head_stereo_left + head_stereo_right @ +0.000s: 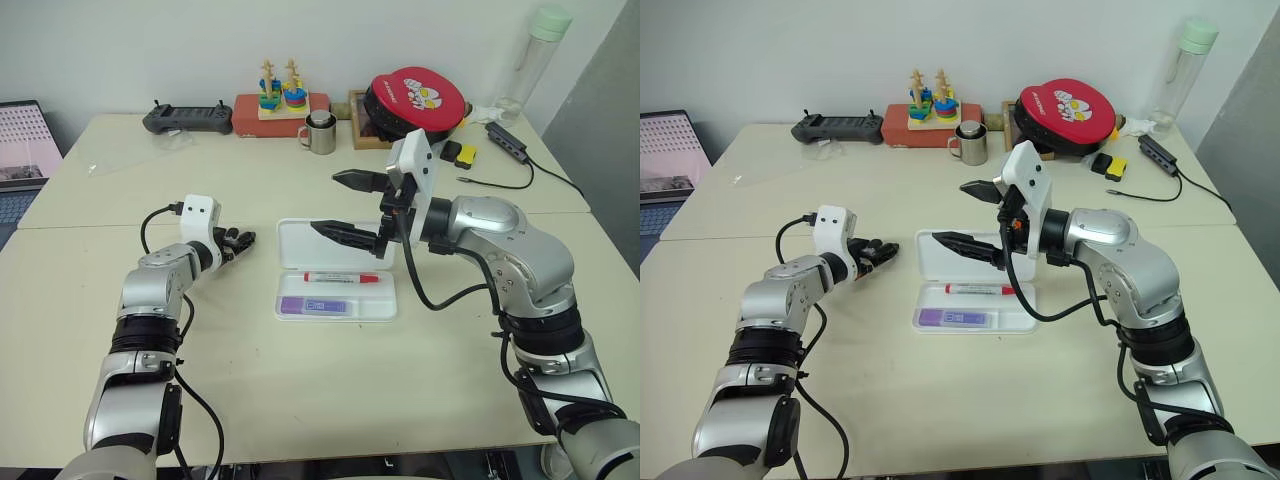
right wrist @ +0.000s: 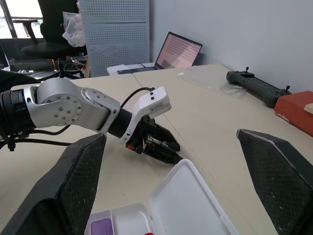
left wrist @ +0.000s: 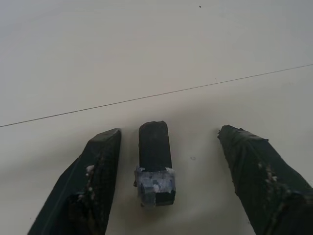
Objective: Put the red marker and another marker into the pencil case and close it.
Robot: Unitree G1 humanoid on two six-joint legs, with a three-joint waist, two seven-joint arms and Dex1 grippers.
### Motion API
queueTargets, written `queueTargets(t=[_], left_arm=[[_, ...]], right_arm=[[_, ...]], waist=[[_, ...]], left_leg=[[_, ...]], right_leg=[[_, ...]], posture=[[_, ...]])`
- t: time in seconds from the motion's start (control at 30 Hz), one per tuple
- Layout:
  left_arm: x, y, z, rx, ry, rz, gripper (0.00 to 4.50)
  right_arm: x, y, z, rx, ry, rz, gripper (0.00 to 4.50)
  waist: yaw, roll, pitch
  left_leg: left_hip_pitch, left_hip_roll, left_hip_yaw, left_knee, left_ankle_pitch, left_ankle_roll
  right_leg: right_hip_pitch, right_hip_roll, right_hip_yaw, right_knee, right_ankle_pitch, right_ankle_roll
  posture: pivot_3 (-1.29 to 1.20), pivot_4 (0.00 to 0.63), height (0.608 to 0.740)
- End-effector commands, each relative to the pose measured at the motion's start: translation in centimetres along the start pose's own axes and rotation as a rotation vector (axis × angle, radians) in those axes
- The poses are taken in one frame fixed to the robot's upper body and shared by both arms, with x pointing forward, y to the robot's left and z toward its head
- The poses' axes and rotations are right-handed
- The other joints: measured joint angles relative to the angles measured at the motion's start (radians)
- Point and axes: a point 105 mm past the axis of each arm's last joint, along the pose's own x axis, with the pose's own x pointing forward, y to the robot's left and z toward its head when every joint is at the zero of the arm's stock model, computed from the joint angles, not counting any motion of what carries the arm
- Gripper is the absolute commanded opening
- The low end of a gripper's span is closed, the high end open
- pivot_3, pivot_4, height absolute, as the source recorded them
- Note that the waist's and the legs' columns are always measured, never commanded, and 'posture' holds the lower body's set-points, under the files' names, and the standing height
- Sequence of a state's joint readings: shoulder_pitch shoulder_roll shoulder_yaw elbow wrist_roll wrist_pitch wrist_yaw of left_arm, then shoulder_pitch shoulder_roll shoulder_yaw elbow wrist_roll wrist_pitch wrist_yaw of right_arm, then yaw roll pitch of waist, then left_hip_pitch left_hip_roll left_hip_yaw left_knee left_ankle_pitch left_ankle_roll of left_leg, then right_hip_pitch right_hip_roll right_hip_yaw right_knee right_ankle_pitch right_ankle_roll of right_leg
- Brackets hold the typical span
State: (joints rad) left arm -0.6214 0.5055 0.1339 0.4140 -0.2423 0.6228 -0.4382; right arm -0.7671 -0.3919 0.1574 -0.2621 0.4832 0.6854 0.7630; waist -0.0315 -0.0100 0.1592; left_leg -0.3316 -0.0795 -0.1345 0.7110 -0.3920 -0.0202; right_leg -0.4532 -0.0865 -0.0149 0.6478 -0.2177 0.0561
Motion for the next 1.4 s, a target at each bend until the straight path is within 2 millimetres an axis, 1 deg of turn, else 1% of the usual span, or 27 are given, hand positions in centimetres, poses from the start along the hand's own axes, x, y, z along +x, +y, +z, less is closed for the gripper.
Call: queueTargets(t=[0.03,0.23,0.37,0.47,0.5,0.53,0.57,0.6,0.67,0.7,0.73,0.77,0.8,0.83,0.9,0.93,1.0,1.07,1.1,1.27,1.4], left_arm=[[-0.4,0.0,0.2,-0.019,-0.012,0.011,2.49],[-0.5,-0.1,0.2,-0.020,-0.013,0.022,1.19],[-0.3,0.1,0.2,-0.027,-0.017,0.031,0.44],[-0.4,0.4,0.6,-0.031,-0.036,0.048,0.43],[-0.5,0.4,1.3,-0.033,-0.071,0.046,0.43],[-0.7,0.2,2.5,-0.031,-0.126,0.034,0.43],[-1.1,-0.2,4.3,-0.004,-0.208,0.011,0.43],[-1.6,-1.0,6.1,0.030,-0.286,-0.035,0.43],[-2.7,-3.3,8.5,0.111,-0.386,-0.158,0.43],[-3.8,-5.9,9.9,0.176,-0.437,-0.290,0.43],[-4.6,-7.6,10.6,0.222,-0.467,-0.381,0.43],[-5.5,-9.7,11.0,0.280,-0.486,-0.490,0.43],[-6.1,-11.0,11.0,0.316,-0.492,-0.557,0.43],[-6.8,-12.8,10.5,0.367,-0.472,-0.657,0.43],[-8.0,-15.3,9.2,0.453,-0.425,-0.804,0.43],[-8.4,-16.5,8.0,0.510,-0.379,-0.874,0.43],[-8.9,-18.2,5.5,0.607,-0.280,-0.992,0.43],[-8.9,-18.9,4.1,0.627,-0.218,-1.049,0.43],[-8.7,-19.0,3.8,0.629,-0.203,-1.057,0.43],[-7.1,-19.9,1.1,0.708,-0.113,-1.114,0.43],[-6.5,-20.6,0.5,0.700,-0.099,-1.142,0.43]], right_arm=[[-0.1,-0.3,1.8,-0.068,-0.046,-0.004,4.50],[-0.2,-0.4,1.8,-0.072,-0.045,-0.007,4.50],[-0.4,-0.5,1.8,-0.072,-0.044,-0.009,4.50],[-0.7,-0.5,1.7,-0.069,-0.039,-0.010,4.50],[-0.9,-0.5,1.6,-0.066,-0.035,-0.009,4.50],[-1.2,-0.5,1.4,-0.060,-0.030,-0.004,4.50],[-1.6,-0.3,1.2,-0.051,-0.021,0.010,4.50],[-2.0,-0.1,1.0,-0.040,-0.011,0.029,4.50],[-3.1,0.6,0.6,-0.023,0.016,0.073,4.50],[-3.9,1.0,-0.1,-0.015,0.057,0.097,4.50],[-4.4,1.3,-0.6,-0.009,0.085,0.113,4.50],[-5.1,1.5,-1.3,-0.004,0.123,0.122,4.50],[-5.5,1.7,-1.7,0.000,0.146,0.127,4.50],[-5.9,1.8,-2.3,0.001,0.173,0.127,4.50],[-6.5,1.9,-3.0,0.004,0.212,0.123,4.50],[-6.7,2.0,-3.4,0.004,0.237,0.118,4.50],[-7.2,2.2,-4.0,0.011,0.270,0.111,4.50],[-7.4,2.5,-4.3,0.017,0.286,0.105,4.50],[-7.5,2.6,-4.4,0.019,0.290,0.102,4.50],[-7.9,3.2,-5.1,0.035,0.318,0.080,4.50],[-8.1,3.6,-5.7,0.039,0.346,0.066,4.50]], waist=[[0.000,0.000,0.000],[0.001,0.000,0.000],[0.001,0.000,0.000],[0.002,0.000,0.000],[0.002,0.000,0.000],[0.003,0.000,0.000],[0.003,0.000,0.000],[0.003,0.000,0.000],[0.003,0.000,0.000],[0.004,0.000,0.000],[0.007,0.000,0.000],[0.008,0.000,0.000],[0.008,0.000,0.000],[0.007,0.000,0.000],[0.004,0.000,0.000],[0.000,0.000,0.000],[-0.003,0.000,0.000],[-0.002,0.000,0.000],[-0.001,0.000,0.000],[0.009,0.000,0.000],[0.018,0.000,0.000]], left_leg=[[0.000,0.000,0.000,0.000,0.000,0.000],[0.000,0.000,0.000,0.000,0.000,0.000],[0.000,0.000,0.000,0.000,0.000,0.000],[0.000,0.000,0.000,0.000,0.000,0.000],[0.000,0.000,0.000,0.000,0.000,0.000],[0.000,0.000,0.000,0.000,0.000,0.000],[0.000,0.000,0.000,0.000,0.000,0.000],[0.000,0.000,0.000,0.001,0.000,0.000],[-0.001,0.000,-0.001,0.001,0.000,0.000],[-0.002,0.000,-0.001,0.001,0.000,0.000],[-0.003,0.000,-0.001,0.001,0.000,0.000],[-0.005,0.000,-0.002,0.002,0.000,0.000],[-0.007,0.000,-0.004,0.002,0.000,0.000],[-0.007,0.000,-0.003,0.002,0.000,0.000],[-0.007,0.000,-0.001,0.002,0.000,0.000],[-0.007,0.000,-0.001,0.002,0.000,0.000],[-0.006,0.001,0.001,0.001,0.000,0.000],[-0.004,0.002,0.002,0.001,0.000,0.000],[-0.004,0.002,0.002,0.001,0.000,0.000],[-0.005,0.001,0.002,0.002,0.000,0.000],[-0.005,0.000,0.001,0.002,0.000,0.000]], right_leg=[[0.000,0.000,0.000,0.000,0.000,0.000],[0.000,0.000,0.000,0.000,0.000,0.000],[0.000,0.000,0.000,0.000,0.000,0.000],[0.000,0.000,0.000,0.000,0.000,0.000],[0.000,0.000,0.000,0.000,0.000,0.000],[0.000,0.000,0.000,0.000,0.000,0.000],[0.000,0.000,0.000,0.000,0.000,0.000],[0.000,0.000,-0.001,0.000,0.000,0.000],[0.000,0.000,-0.001,-0.001,0.000,0.000],[-0.001,0.000,-0.001,-0.001,0.000,0.000],[-0.001,-0.001,0.000,-0.001,0.000,0.000],[-0.002,-0.001,-0.001,-0.001,0.000,0.000],[-0.002,-0.002,-0.001,-0.002,0.000,0.000],[-0.002,-0.002,-0.001,-0.002,0.000,0.000],[-0.002,-0.002,0.000,-0.002,0.000,0.000],[-0.002,-0.002,0.001,-0.002,0.000,0.000],[-0.002,-0.001,0.002,-0.001,0.000,0.000],[-0.002,0.000,0.002,-0.001,0.000,0.000],[-0.002,0.000,0.002,-0.001,0.000,0.000],[-0.001,0.000,0.001,-0.002,0.000,0.000],[-0.002,0.000,0.000,-0.002,0.000,0.000]], posture=[[0.00,0.150,0.740],[0.00,0.150,0.740],[0.00,0.150,0.740],[0.00,0.150,0.740],[0.00,0.150,0.740],[0.00,0.150,0.740],[0.00,0.150,0.740],[0.00,0.150,0.740],[0.00,0.150,0.740],[0.00,0.150,0.740],[0.00,0.150,0.740],[0.00,0.150,0.740],[0.00,0.150,0.740],[0.00,0.150,0.740],[0.00,0.150,0.740],[0.00,0.150,0.740],[0.00,0.150,0.740],[0.00,0.150,0.740],[0.00,0.150,0.740],[0.00,0.150,0.740],[0.00,0.150,0.740]])
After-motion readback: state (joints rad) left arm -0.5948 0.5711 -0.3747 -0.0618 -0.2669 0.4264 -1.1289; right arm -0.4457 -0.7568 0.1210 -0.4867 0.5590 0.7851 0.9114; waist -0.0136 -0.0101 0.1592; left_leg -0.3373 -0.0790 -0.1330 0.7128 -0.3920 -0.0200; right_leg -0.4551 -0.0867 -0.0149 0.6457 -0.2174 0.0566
